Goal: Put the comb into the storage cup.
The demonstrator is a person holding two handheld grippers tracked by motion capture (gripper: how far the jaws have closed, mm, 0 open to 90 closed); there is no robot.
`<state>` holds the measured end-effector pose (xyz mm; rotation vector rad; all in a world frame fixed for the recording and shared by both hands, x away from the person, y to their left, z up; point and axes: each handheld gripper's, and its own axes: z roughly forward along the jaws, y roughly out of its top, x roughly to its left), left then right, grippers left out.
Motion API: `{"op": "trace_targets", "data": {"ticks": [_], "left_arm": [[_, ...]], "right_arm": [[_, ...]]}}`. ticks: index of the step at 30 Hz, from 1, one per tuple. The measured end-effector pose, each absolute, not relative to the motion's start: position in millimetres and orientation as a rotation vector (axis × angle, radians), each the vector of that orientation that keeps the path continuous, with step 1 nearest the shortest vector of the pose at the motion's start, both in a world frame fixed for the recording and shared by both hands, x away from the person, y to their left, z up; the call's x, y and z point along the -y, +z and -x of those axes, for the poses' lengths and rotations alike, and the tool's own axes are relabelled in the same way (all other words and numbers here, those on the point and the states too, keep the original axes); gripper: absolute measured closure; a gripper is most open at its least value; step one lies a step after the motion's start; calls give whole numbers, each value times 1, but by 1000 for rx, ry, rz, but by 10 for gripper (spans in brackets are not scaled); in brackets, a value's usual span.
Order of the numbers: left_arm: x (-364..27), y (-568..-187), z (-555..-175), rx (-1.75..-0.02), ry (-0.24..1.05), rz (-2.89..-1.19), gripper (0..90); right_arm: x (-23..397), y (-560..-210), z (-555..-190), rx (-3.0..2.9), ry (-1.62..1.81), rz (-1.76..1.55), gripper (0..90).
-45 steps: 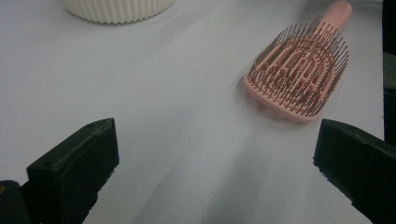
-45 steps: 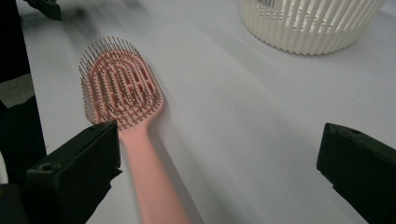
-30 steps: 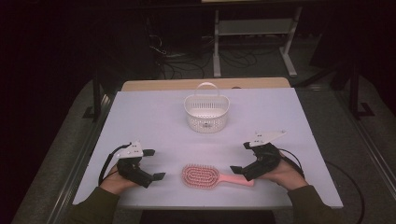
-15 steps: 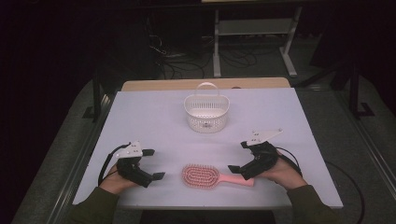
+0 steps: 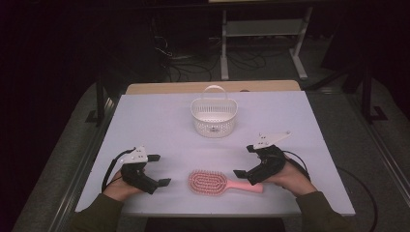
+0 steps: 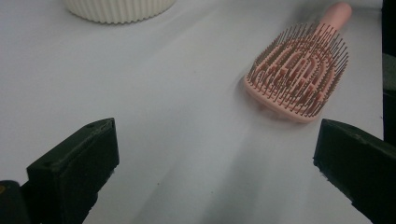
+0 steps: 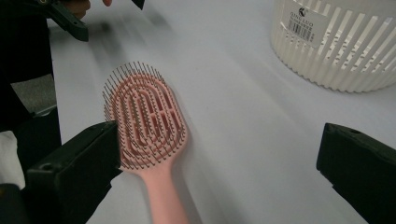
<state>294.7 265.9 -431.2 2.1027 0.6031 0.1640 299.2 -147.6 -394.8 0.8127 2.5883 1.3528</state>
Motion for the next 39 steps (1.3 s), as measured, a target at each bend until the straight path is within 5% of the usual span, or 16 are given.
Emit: {"op": "trace_targets", "data": {"ticks": [39], "left_arm": [[-265,-432,-296,-607,156,-2099,0]], "right_arm": [[115,-403,-298,-2718,1290,-678,0]]}}
